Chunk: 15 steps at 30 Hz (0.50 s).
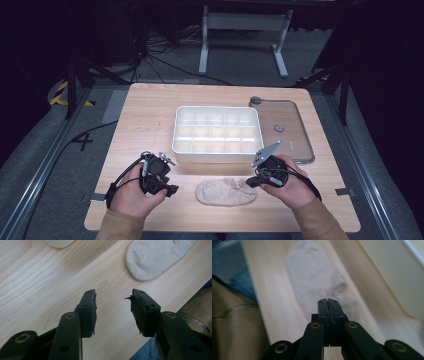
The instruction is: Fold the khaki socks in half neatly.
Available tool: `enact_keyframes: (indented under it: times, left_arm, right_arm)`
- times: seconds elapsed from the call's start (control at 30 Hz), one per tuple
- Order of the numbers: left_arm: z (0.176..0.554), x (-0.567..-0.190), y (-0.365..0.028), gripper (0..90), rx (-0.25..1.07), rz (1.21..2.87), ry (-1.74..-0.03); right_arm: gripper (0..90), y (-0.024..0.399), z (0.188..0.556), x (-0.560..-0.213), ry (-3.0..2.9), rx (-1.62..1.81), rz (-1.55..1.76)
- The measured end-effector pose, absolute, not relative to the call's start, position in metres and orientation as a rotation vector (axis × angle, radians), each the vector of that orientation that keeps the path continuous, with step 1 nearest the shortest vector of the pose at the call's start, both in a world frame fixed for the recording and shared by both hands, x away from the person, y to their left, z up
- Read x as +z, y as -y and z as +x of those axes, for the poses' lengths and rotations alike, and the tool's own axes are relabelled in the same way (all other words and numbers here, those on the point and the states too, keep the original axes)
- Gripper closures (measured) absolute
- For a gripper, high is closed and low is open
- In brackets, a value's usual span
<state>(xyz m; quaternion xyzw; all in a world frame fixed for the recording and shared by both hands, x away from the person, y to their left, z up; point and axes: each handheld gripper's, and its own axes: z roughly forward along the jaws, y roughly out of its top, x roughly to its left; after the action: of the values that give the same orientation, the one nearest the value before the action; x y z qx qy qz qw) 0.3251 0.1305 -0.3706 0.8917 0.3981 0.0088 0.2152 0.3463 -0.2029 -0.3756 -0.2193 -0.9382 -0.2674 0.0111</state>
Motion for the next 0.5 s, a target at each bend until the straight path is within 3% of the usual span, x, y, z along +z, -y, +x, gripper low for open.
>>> enact_keyframes:
  times: [0.5]
  left_arm:
    - [0.329, -0.372, -0.123, 57.5, -0.036, 2.481, -1.072]
  right_arm:
    - [89.7, 0.184, 0.34, -0.389, 2.908, -0.852, -0.631]
